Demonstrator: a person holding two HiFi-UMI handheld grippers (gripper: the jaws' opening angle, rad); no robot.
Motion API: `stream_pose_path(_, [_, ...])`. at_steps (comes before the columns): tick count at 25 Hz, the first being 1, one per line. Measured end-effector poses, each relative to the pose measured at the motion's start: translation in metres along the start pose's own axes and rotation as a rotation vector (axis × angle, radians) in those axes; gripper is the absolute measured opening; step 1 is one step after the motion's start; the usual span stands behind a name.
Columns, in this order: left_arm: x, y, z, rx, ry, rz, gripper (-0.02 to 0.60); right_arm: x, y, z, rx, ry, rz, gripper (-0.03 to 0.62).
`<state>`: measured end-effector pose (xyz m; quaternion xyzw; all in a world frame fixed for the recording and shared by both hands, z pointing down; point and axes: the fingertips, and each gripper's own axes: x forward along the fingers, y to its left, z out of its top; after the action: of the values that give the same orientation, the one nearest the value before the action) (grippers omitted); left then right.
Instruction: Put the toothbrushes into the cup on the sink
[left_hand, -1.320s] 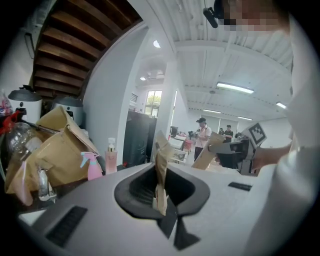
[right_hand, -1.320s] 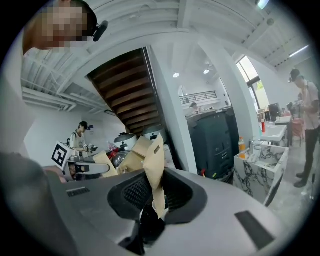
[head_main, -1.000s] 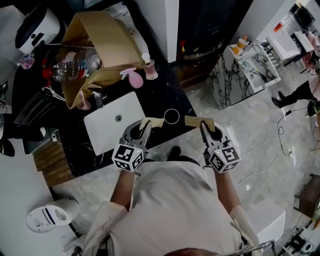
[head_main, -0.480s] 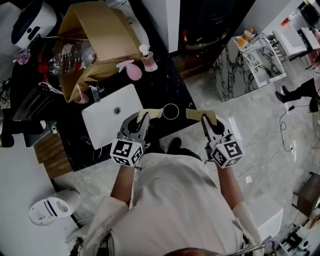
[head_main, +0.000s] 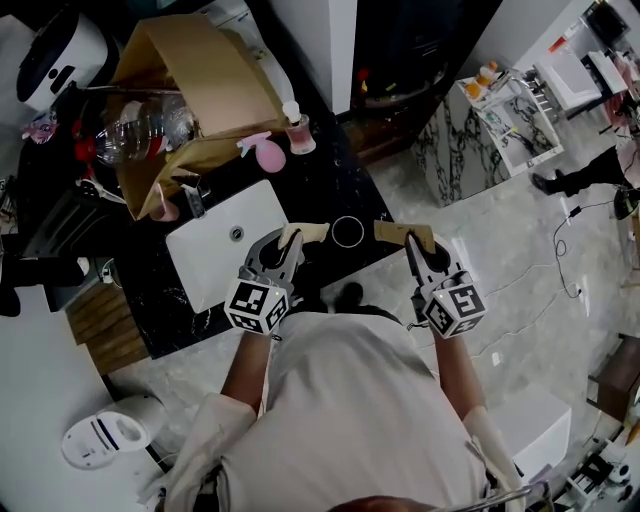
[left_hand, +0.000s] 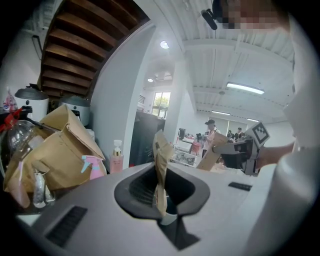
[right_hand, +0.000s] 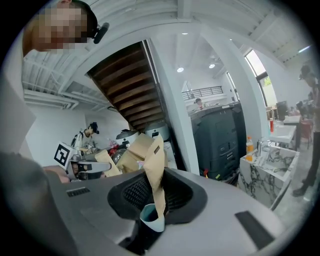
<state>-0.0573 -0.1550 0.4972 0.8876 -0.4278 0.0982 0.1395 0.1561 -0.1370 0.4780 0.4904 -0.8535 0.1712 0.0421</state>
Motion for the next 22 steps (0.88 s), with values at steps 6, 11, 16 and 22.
stream_pose_path(6, [-0.005, 0.011, -0.004, -0.006, 0.001, 0.005, 0.032, 0.015, 0.014, -0.002, -0.024, 0.020, 0.036, 0.071])
stream_pose_path(11, [-0.015, 0.021, -0.007, -0.015, 0.009, 0.023, 0.033, 0.033, 0.026, -0.007, -0.047, 0.044, 0.073, 0.071])
stream_pose_path(16, [-0.025, 0.035, -0.012, -0.033, 0.011, 0.057, 0.032, 0.050, 0.033, -0.021, -0.055, 0.075, 0.091, 0.071])
stream_pose_path(22, [-0.029, 0.041, -0.019, -0.054, 0.019, 0.077, 0.032, 0.065, 0.033, -0.045, -0.069, 0.113, 0.099, 0.071])
